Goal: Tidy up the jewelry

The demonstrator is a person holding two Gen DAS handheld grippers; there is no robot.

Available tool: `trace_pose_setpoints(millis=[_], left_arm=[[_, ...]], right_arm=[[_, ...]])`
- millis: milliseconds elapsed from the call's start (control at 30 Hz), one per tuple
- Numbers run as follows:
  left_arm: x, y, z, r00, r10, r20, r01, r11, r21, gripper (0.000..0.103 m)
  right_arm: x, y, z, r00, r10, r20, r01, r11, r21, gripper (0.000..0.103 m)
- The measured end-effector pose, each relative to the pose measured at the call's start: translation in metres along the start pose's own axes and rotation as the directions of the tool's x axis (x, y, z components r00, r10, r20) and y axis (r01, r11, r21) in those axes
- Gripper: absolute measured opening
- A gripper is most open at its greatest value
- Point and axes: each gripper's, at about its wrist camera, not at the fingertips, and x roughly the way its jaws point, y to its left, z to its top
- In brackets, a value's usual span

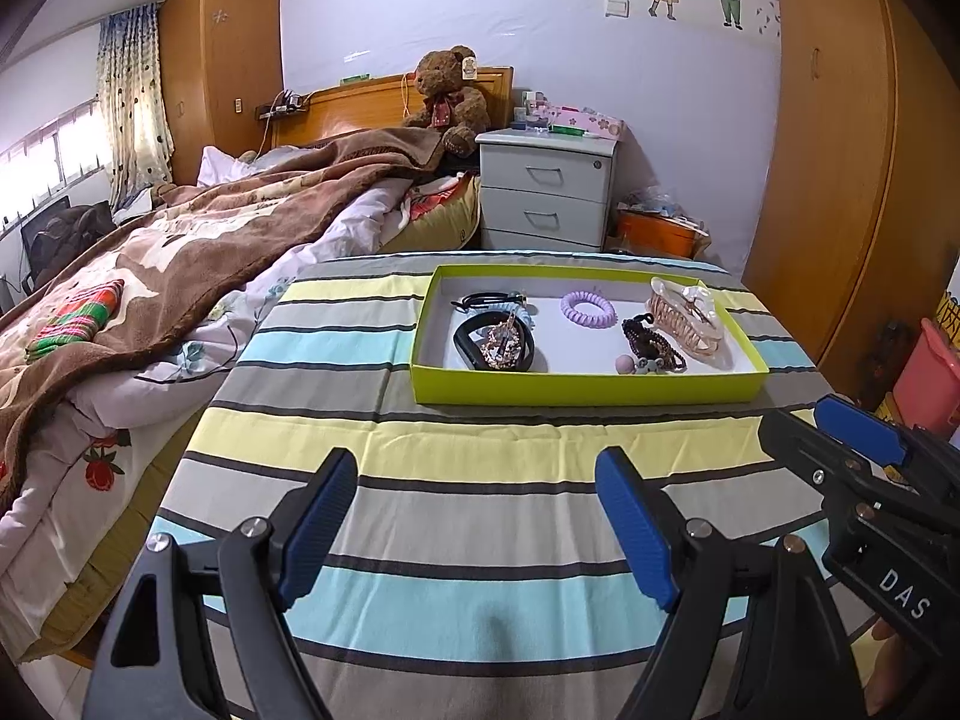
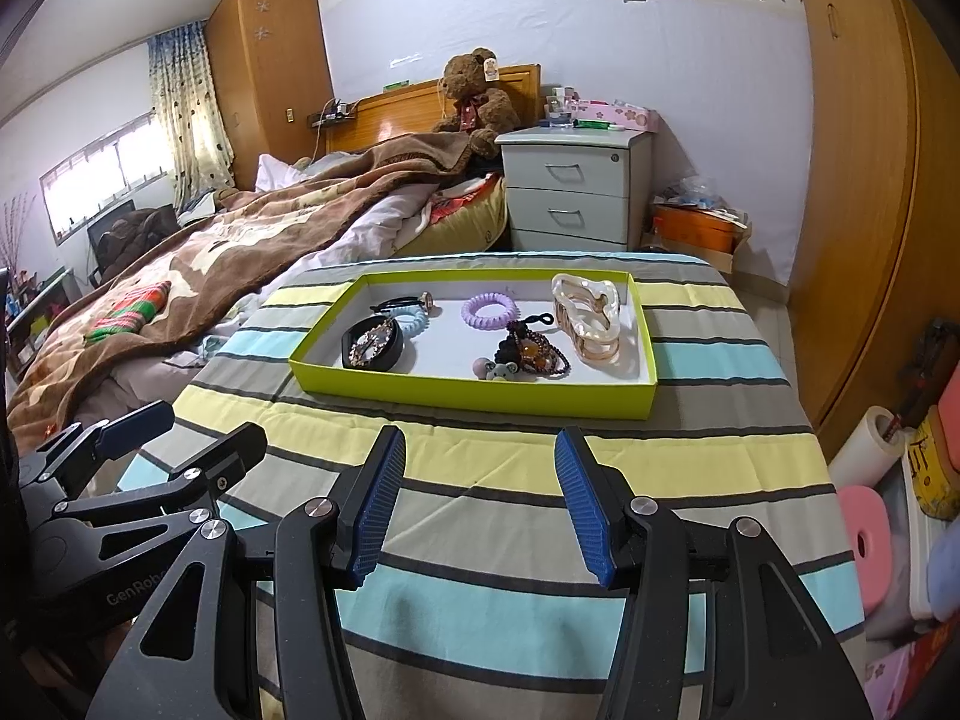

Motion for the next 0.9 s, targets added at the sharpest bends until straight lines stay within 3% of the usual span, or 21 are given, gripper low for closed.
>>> trace_pose_setpoints(millis=[900], left_arm=[[0.0017,0.0035,-0.0056,1.000,0.003,-0.015,-0.003,1.000,-0.006,0.083]], right_arm=[[0.0006,-0.0006,-0.0013,1.000,0.000,0.000,0.000,1.000,-0.001,0.053]])
